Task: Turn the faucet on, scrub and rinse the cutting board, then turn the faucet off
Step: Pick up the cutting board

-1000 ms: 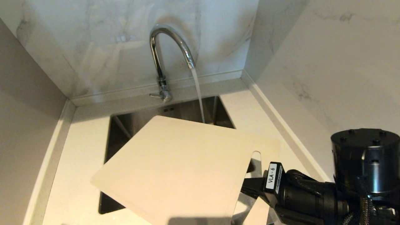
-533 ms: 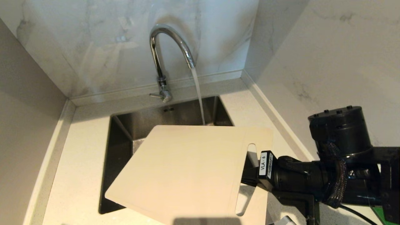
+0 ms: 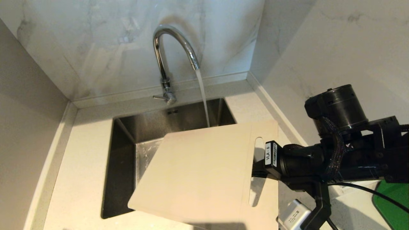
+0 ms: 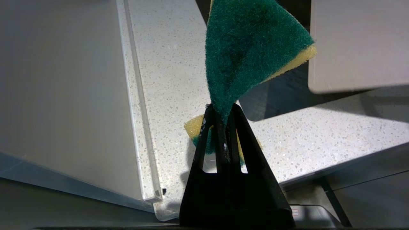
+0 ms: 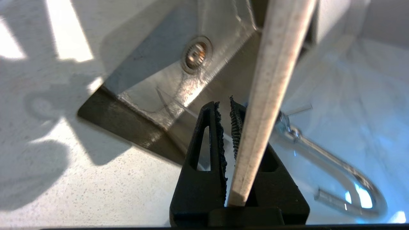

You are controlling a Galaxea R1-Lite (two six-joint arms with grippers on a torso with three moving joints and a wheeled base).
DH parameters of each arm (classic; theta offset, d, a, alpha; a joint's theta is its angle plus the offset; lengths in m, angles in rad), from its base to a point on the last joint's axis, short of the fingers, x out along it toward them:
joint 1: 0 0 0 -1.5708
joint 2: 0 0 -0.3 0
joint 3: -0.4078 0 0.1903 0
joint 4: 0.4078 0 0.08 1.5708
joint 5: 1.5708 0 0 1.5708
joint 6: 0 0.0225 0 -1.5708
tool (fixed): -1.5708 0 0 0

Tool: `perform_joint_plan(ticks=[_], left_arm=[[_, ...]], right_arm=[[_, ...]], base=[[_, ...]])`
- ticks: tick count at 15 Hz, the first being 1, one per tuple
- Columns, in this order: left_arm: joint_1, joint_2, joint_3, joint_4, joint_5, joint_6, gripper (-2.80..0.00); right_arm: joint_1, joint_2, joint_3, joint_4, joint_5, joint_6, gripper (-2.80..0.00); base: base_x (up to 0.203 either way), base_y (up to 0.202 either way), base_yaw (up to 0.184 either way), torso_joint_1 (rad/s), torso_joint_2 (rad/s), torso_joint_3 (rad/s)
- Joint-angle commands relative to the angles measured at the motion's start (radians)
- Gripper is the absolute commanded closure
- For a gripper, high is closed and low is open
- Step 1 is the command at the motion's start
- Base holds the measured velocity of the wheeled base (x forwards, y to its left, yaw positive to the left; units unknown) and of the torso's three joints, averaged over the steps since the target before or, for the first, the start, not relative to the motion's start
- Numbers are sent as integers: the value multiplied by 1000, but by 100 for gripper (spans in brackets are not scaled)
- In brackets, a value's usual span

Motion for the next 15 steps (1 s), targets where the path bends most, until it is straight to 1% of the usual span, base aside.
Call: perform_joint_plan(ticks=[1,4,6,8,9,10,15], left_arm=[[0,1,2,-1,0,-2,0],[0,1,2,-1,0,-2,0],[0,1,2,-1,0,-2,0],[0,1,2,-1,0,-2,0],[0,1,2,-1,0,-3,0],[0,1,2,-1,0,-4,0],[0,1,2,-1,0,-4,0]], right_arm=[[-6,32,-79,61,2,-52,0],[-11,68,-170,84,7,-105,0],[-11,86,-193,85,25,-123,0],[-11,116,-188,84,66,-173,0],[-10,137,-182,84,109,-204,0],[-11,144,-182,84,124,-221,0],[-11,149,-178,84,123,-226,0]], base=[[0,0,0,0,0,0],[0,0,0,0,0,0],[0,0,0,0,0,0],[0,0,0,0,0,0],[0,0,0,0,0,0],[0,0,0,0,0,0],[0,0,0,0,0,0]])
